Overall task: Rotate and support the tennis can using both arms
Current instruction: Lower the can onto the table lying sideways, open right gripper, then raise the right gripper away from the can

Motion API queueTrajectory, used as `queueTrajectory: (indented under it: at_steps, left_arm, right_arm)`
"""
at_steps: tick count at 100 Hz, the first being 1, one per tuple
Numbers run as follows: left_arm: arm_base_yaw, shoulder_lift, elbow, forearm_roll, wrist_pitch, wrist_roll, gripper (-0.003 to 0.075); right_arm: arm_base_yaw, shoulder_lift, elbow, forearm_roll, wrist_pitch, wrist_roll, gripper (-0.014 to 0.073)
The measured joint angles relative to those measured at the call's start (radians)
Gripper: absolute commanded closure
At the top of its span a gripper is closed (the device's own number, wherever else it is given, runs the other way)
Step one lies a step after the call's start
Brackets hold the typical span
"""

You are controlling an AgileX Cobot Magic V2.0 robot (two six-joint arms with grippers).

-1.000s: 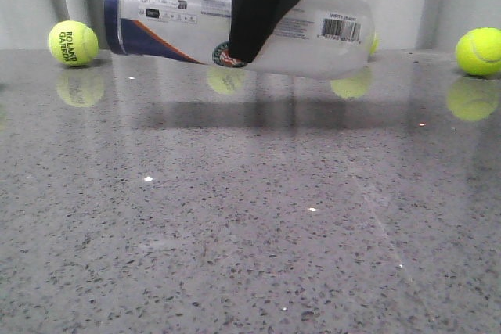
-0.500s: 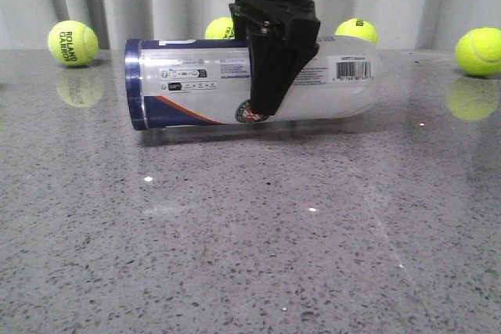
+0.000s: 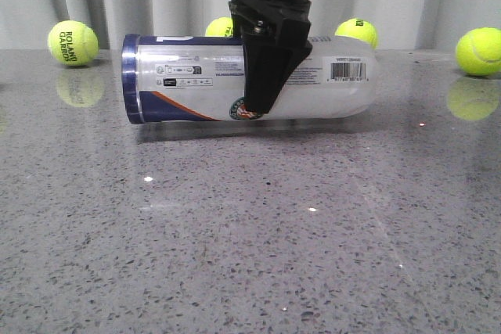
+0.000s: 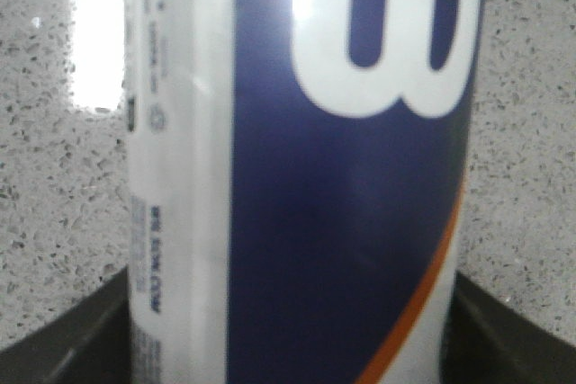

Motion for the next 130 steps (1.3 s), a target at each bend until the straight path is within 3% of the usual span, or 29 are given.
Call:
queueTrajectory:
  at_steps: [31,106,130]
  left_arm:
    - [0.0,0.0,0.0,0.0,0.0,0.0,0.074]
    - [0.0,0.0,0.0,0.0,0.0,0.0,0.074]
    - [0.0,0.0,0.0,0.0,0.0,0.0,0.074]
  right_arm:
    - [0.0,0.0,0.0,-0.001,-0.02,0.054,-0.0073]
    - [0.0,0.0,-0.052,0.003,0.032,0.06,-0.0072]
    - [0.0,0.0,-0.144,0.003,0.043,0.185,-0.0072]
